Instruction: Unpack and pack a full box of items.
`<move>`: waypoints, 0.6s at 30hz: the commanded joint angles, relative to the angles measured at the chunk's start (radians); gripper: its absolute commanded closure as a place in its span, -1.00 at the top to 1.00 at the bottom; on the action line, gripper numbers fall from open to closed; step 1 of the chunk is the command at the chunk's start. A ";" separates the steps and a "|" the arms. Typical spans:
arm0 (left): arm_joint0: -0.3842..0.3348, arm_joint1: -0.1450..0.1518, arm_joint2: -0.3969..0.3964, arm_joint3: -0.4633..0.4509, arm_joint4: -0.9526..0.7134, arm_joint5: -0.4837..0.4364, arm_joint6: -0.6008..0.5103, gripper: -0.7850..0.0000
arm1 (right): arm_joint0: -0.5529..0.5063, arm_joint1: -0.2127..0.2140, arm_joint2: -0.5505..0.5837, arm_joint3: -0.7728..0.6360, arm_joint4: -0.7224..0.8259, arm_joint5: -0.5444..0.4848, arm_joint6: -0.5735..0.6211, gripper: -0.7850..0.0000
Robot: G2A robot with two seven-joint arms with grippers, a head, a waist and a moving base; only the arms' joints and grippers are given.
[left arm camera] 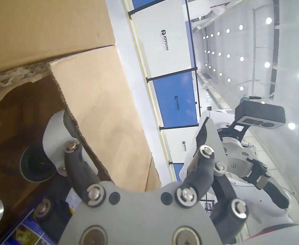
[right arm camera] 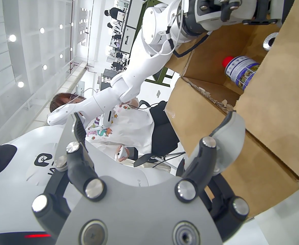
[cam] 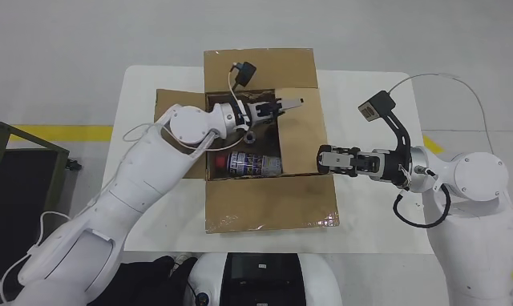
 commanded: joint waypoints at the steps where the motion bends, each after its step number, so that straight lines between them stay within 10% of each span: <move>1: -0.001 -0.004 -0.012 0.006 -0.003 -0.040 0.018 1.00 | 0.000 0.000 0.000 0.000 0.000 0.000 0.000 1.00; 18: -0.055 -0.051 -0.060 0.071 -0.192 -0.168 -0.084 1.00 | -0.020 0.004 -0.019 -0.025 -0.011 0.009 -0.007 1.00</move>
